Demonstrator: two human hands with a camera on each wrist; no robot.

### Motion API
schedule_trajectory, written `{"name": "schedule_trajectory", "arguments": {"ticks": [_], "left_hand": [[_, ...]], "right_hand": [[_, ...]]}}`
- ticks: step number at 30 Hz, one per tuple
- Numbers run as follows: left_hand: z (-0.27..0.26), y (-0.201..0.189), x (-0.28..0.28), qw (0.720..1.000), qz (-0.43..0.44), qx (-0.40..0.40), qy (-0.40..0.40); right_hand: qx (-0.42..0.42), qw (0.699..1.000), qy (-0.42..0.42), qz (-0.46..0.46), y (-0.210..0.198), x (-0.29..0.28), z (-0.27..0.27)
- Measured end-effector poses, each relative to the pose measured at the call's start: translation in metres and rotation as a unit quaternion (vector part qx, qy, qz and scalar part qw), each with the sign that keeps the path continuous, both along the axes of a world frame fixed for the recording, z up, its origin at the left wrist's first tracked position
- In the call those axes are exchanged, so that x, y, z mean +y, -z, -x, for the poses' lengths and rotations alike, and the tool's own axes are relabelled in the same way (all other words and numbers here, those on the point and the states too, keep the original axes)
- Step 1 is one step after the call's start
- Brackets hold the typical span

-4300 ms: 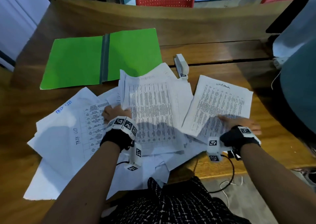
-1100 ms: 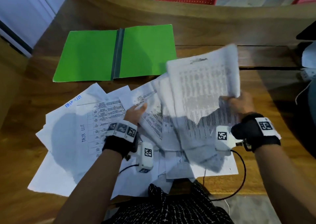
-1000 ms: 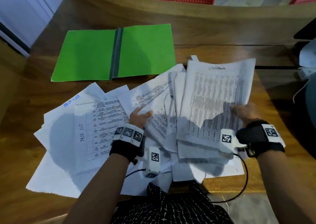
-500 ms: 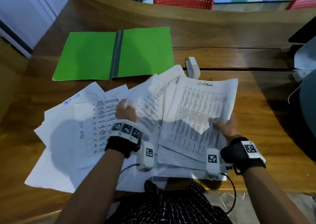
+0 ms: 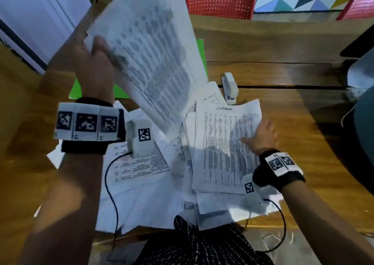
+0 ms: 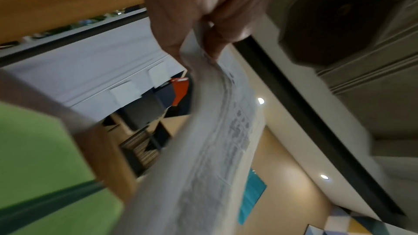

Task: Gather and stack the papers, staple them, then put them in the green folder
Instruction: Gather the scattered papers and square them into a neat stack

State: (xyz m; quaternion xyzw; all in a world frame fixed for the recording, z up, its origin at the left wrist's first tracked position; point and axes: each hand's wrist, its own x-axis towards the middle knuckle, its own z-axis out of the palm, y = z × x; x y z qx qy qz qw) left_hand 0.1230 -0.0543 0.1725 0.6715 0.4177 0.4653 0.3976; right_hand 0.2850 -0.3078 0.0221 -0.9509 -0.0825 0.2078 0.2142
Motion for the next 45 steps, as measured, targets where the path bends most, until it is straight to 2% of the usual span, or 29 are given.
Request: {"name": "schedule_trajectory", "arguments": {"ticks": [2, 4, 6, 7, 10, 12, 13, 15, 19, 20, 21, 22, 23, 25, 28, 30, 32, 34, 36, 37, 39, 40, 42, 45], "left_hand": [[-0.005, -0.012, 0.002, 0.999, -0.02, -0.004, 0.037], [-0.01, -0.018, 0.001, 0.998, -0.007, 0.008, 0.069], [-0.011, -0.021, -0.004, 0.986, -0.006, -0.032, 0.164], [-0.013, -0.019, -0.004, 0.98, 0.002, -0.03, 0.198], [-0.022, -0.001, -0.011, 0.981, 0.029, 0.016, 0.191], [-0.026, 0.024, -0.011, 0.977, 0.097, -0.02, 0.189], [-0.029, 0.042, -0.012, 0.973, 0.143, 0.0, 0.181], [-0.031, 0.079, -0.017, 0.954, 0.233, 0.097, 0.16], [-0.034, 0.148, -0.052, 0.866, 0.362, 0.292, 0.184], [-0.034, 0.157, -0.061, 0.84, 0.377, 0.341, 0.189], [-0.034, 0.167, -0.069, 0.828, 0.376, 0.369, 0.191], [-0.036, 0.169, -0.08, 0.827, 0.373, 0.372, 0.195], [-0.039, 0.173, -0.087, 0.832, 0.37, 0.357, 0.207], [-0.046, 0.178, -0.1, 0.843, 0.375, 0.315, 0.222], [-0.053, 0.18, -0.119, 0.834, 0.376, 0.338, 0.222], [-0.054, 0.181, -0.129, 0.839, 0.344, 0.351, 0.235], [-0.05, 0.169, -0.131, 0.869, 0.294, 0.309, 0.251], [-0.047, 0.145, -0.127, 0.899, 0.225, 0.213, 0.309], [-0.044, 0.108, -0.121, 0.917, 0.169, 0.103, 0.347], [-0.044, 0.089, -0.114, 0.923, 0.145, 0.044, 0.354], [-0.046, 0.057, -0.1, 0.93, 0.088, -0.045, 0.353], [-0.046, 0.044, -0.094, 0.932, 0.061, -0.064, 0.351], [-0.042, 0.033, -0.086, 0.928, 0.047, -0.098, 0.356], [-0.034, 0.04, -0.084, 0.918, 0.079, -0.133, 0.365]], "right_hand": [[-0.067, 0.996, -0.041, -0.051, -0.029, 0.02, -0.002], [-0.082, 0.978, -0.083, -0.176, -0.064, 0.045, -0.008], [-0.031, 0.936, -0.108, -0.333, -0.095, 0.064, -0.013], [0.002, 0.917, -0.117, -0.382, -0.107, 0.069, -0.014], [0.045, 0.893, -0.099, -0.437, -0.115, 0.072, -0.015], [0.06, 0.905, -0.04, -0.42, -0.097, 0.065, -0.016], [0.066, 0.915, -0.005, -0.399, -0.084, 0.059, -0.017], [0.084, 0.929, 0.061, -0.354, -0.055, 0.041, -0.017], [0.123, 0.947, 0.166, -0.248, -0.004, 0.001, -0.016], [0.112, 0.96, 0.167, -0.195, 0.006, -0.008, -0.015], [0.093, 0.977, 0.152, -0.12, 0.014, -0.015, -0.013], [0.067, 0.988, 0.13, -0.043, 0.022, -0.022, -0.011], [0.039, 0.992, 0.12, -0.008, 0.026, -0.026, -0.008], [0.025, 0.988, 0.133, -0.07, 0.03, -0.031, 0.0], [0.085, 0.958, 0.172, -0.211, 0.033, -0.026, 0.008], [0.094, 0.96, 0.174, -0.198, 0.032, -0.024, 0.011], [0.077, 0.958, 0.192, -0.198, 0.029, -0.026, 0.009], [0.037, 0.947, 0.208, -0.241, 0.012, -0.03, 0.003], [-0.036, 0.919, 0.198, -0.339, -0.023, -0.03, -0.002], [-0.074, 0.89, 0.182, -0.411, -0.047, -0.027, -0.002], [-0.142, 0.816, 0.131, -0.544, -0.093, -0.02, 0.004], [-0.167, 0.789, 0.106, -0.582, -0.109, -0.016, 0.01], [-0.201, 0.768, 0.066, -0.604, -0.124, -0.011, 0.022], [-0.193, 0.772, 0.046, -0.603, -0.111, -0.01, 0.033]]}}
